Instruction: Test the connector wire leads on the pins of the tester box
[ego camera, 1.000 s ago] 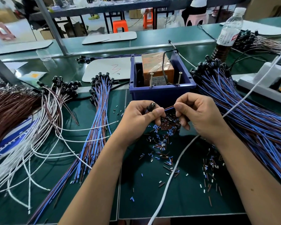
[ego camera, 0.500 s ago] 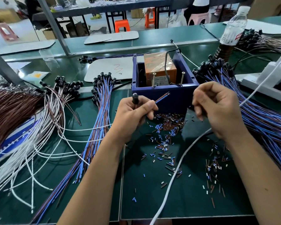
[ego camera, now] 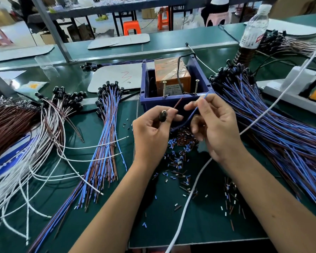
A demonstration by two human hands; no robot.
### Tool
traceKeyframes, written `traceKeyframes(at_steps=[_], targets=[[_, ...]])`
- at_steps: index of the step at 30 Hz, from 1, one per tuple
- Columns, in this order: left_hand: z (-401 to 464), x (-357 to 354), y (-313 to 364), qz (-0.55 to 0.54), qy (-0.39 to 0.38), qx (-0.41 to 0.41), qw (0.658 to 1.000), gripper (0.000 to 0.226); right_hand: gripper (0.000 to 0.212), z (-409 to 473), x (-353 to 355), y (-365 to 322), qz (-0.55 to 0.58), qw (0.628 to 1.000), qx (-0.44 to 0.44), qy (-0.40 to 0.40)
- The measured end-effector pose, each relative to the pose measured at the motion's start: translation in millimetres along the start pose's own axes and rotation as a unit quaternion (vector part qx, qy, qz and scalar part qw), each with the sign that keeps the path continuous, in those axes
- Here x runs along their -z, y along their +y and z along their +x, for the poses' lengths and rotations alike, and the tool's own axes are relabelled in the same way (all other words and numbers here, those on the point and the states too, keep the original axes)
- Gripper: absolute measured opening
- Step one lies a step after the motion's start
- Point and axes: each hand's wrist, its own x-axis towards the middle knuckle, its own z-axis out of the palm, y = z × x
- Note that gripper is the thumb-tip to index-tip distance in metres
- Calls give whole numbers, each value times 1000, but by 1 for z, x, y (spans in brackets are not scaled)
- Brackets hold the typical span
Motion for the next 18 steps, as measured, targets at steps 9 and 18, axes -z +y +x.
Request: traceKeyframes(at_steps=[9, 18], targets=[[2, -1, 0, 84, 138, -66, 985, 29, 7, 2, 9, 2, -228, 955, 146, 122], [3, -2, 0, 97, 203, -63, 972, 31, 20, 2, 5, 1, -337, 902, 224, 150]])
